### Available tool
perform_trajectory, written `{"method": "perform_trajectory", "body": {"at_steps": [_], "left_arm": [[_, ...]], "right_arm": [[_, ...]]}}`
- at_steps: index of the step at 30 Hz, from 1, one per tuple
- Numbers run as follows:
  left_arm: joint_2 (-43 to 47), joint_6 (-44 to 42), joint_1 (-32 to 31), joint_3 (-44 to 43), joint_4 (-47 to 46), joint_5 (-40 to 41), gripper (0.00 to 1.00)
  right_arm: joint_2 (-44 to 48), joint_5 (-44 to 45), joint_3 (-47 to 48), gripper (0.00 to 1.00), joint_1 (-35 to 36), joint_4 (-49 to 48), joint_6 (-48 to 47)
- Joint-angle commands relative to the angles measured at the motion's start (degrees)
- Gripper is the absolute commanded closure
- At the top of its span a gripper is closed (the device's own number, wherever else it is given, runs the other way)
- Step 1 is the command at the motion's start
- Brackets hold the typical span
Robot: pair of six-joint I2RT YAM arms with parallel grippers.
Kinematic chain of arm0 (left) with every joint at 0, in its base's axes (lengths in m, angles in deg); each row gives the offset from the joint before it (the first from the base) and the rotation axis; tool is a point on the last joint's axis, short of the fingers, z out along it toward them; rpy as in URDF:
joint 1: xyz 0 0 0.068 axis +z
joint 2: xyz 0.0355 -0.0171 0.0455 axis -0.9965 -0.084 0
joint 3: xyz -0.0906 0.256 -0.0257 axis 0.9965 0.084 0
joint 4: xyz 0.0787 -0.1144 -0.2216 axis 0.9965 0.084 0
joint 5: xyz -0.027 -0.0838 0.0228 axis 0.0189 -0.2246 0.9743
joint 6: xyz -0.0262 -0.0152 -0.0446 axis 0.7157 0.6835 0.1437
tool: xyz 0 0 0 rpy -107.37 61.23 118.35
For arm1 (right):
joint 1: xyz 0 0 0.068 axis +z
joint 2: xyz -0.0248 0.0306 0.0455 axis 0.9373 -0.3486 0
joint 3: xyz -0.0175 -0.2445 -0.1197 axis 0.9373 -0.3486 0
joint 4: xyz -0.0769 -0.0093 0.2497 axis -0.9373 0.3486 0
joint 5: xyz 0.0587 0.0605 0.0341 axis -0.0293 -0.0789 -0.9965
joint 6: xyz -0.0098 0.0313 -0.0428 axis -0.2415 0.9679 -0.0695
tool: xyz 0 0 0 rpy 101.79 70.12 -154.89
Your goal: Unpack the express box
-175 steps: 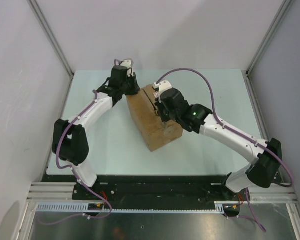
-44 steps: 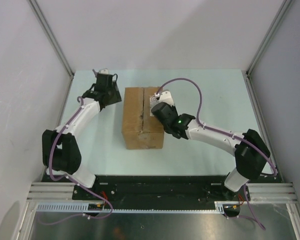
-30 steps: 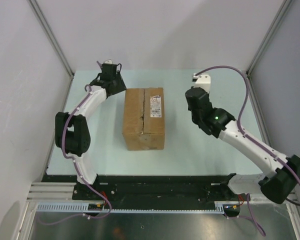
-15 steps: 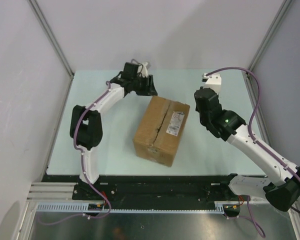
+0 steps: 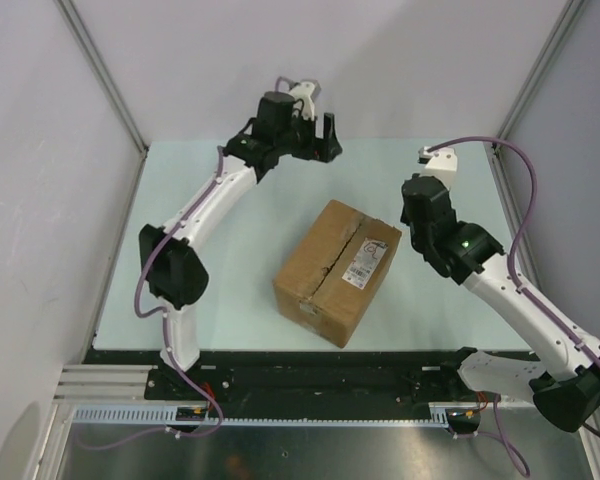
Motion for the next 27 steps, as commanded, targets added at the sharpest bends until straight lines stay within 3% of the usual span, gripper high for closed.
{"method": "perform_trajectory", "body": {"at_steps": [1, 3, 8, 9, 13, 14, 17, 22, 24, 27], "left_arm": [[9.4, -2.7, -0.9, -1.8, -1.7, 2.0, 0.09], [16.2, -4.3, -2.6, 5.9, -1.6, 2.0, 0.09], [36.0, -3.1, -7.1, 27.6, -0.5, 23.1, 0.06], [39.4, -0.3, -6.9, 33.3, 0.2, 23.1, 0.05], [58.5, 7.6, -6.7, 43.0, 5.1, 15.4, 0.03], [61.0, 9.2, -6.7, 44.7, 5.9, 10.3, 0.02], [66.5, 16.0, -7.0, 51.3, 9.2, 6.0, 0.02], [68.7, 21.4, -7.1, 56.1, 16.3, 5.5, 0.06], [67.3, 21.4, -7.1, 56.3, 18.4, 4.3, 0.15], [65.4, 23.3, -7.1, 57.4, 19.5, -1.4, 0.2]], "right_arm": [[2.8, -1.3, 0.0, 1.0, -1.7, -0.6, 1.3], [3.2, -1.9, 0.0, 1.0, -2.5, -0.7, 1.4], [4.1, -2.9, 0.0, 1.0, -3.8, -1.9, 0.7], [4.0, -3.0, 0.0, 1.0, -4.0, -2.7, 0.0], [3.4, -3.1, 0.0, 1.0, -4.6, -4.9, -1.2], [3.3, -3.4, 0.0, 1.0, -4.5, -5.3, -1.2], [2.0, -4.2, 0.0, 1.0, -5.1, -7.1, -1.9], [-0.3, -5.5, 0.0, 1.0, -5.6, -10.0, -2.7], [-0.8, -5.9, 0.0, 1.0, -5.9, -10.7, -3.1], [-1.2, -5.7, 0.0, 1.0, -6.3, -11.2, -3.1]]}}
